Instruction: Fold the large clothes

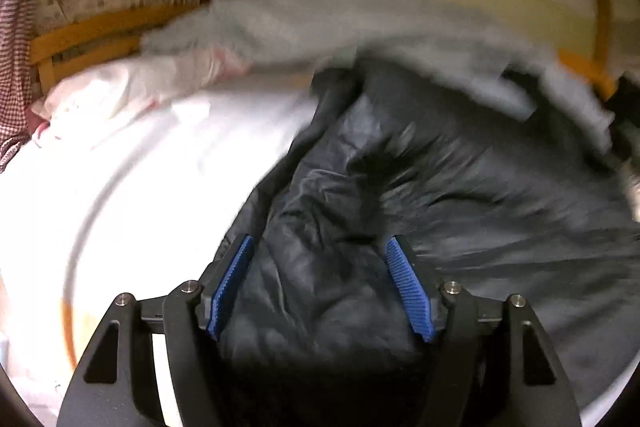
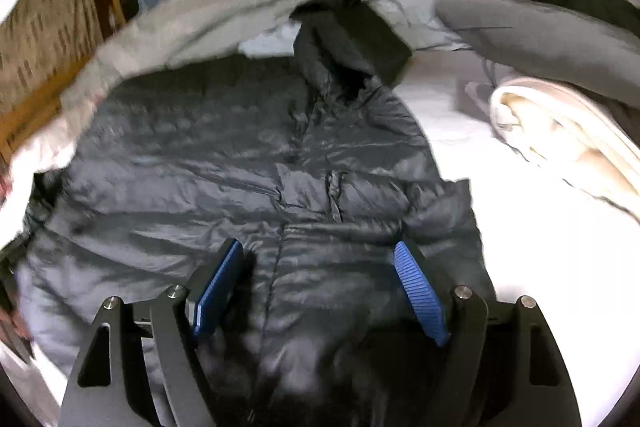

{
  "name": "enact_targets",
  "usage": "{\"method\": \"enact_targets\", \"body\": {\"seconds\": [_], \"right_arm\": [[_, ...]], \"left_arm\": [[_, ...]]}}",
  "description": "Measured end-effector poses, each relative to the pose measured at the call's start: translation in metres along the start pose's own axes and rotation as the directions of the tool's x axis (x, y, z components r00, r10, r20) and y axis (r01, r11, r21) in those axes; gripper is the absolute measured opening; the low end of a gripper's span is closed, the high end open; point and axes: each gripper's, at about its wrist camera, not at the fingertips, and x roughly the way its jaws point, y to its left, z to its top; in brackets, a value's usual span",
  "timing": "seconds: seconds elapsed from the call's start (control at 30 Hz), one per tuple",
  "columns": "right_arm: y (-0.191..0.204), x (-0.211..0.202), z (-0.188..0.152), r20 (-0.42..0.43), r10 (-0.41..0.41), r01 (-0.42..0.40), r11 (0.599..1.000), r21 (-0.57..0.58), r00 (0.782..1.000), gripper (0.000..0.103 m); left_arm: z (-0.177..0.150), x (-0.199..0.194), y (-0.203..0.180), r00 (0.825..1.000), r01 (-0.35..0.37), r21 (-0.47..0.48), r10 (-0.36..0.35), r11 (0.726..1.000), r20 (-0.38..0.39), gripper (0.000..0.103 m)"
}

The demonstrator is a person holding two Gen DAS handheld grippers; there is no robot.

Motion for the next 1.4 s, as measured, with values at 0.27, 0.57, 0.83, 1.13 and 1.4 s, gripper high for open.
{"method": "enact_targets", "body": {"seconds": [0.27, 0.57, 0.83, 1.13, 1.4], "right_arm": [[0.04, -0.072, -0.016, 0.159, 0.104, -0.091, 0.992, -0.091, 0.982, 0.084], [0.089, -0.078, -0.076, 0.098, 0.096, -0.061, 0.949, -0.309, 0.991, 0.084], [0.1, -0.068, -0.099, 0.016, 0.063, -0.051, 0.911, -0.41, 0.998, 0.084], [0.099, -0.06, -0.11, 0.126, -0.149, 0.192, 0.861, -0.472, 0.981, 0.084], [0.098, -0.062, -0.11, 0.175, -0.24, 0.295, 0.833, -0.468, 0.955, 0.03]], "left_arm": [[-0.019, -0.082, -0.046, 0.972, 0.166, 0.153, -0.188, 0.974, 0.14, 0.075], [-0.065, -0.076, -0.078, 0.975, 0.223, 0.334, -0.213, 0.916, -0.067, 0.077], [-0.086, -0.063, -0.086, 0.973, 0.211, 0.404, -0.152, 0.89, -0.173, 0.082], [-0.07, -0.053, -0.066, 0.998, 0.061, 0.332, -0.05, 0.941, -0.04, 0.074], [-0.075, -0.046, -0.071, 0.999, 0.031, 0.376, -0.019, 0.926, -0.034, 0.04]]}}
